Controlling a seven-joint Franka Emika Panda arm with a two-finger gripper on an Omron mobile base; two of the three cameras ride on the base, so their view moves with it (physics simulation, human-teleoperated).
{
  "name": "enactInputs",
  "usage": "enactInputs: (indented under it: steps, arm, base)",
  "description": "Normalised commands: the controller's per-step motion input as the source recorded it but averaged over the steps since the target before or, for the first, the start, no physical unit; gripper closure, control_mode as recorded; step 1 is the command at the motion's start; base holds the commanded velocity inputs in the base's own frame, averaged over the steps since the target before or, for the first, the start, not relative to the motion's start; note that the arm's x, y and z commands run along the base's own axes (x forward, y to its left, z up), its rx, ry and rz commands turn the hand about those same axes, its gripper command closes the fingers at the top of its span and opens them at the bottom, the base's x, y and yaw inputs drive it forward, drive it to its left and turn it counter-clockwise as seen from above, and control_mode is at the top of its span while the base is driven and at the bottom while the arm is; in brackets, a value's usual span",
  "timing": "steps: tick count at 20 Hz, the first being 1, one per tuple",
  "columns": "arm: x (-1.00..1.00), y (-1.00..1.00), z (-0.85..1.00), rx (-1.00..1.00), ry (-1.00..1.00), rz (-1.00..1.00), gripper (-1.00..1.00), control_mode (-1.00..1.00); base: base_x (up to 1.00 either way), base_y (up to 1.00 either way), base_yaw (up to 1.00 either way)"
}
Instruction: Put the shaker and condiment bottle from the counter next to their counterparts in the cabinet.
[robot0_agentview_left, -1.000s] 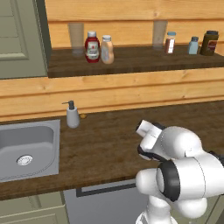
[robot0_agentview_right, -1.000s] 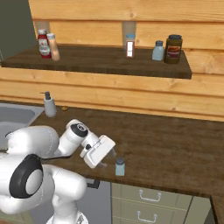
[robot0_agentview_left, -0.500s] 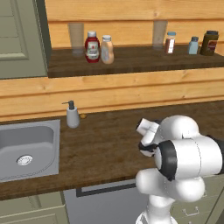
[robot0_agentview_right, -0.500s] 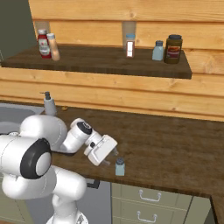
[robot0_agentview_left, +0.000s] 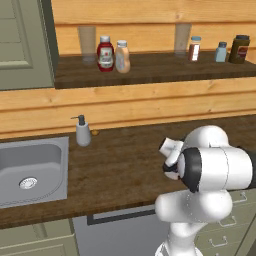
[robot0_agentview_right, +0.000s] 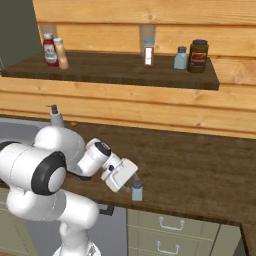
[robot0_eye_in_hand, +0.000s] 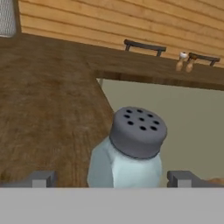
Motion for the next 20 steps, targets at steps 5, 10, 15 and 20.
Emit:
enactInputs:
  steps: [5,10,15,20]
  arm:
    - [-0.15,-0.08,-0.33,0.0,0.08,0.0,-1.0,-1.0]
    - [-0.05,-0.13,-0.14,0.0,0.13,0.0,-1.0,-1.0]
    - [0.0,-0.15,0.0,0.0,0.13,0.0,1.0,-1.0]
    - [-0.18,-0.06,0.05,0.01,0.05,-0.05,1.0,-1.0]
  base:
    - [0.0,0.0,0.0]
    - [0.0,0.0,0.0]
    - [0.0,0.0,0.0]
    - [0.0,0.0,0.0]
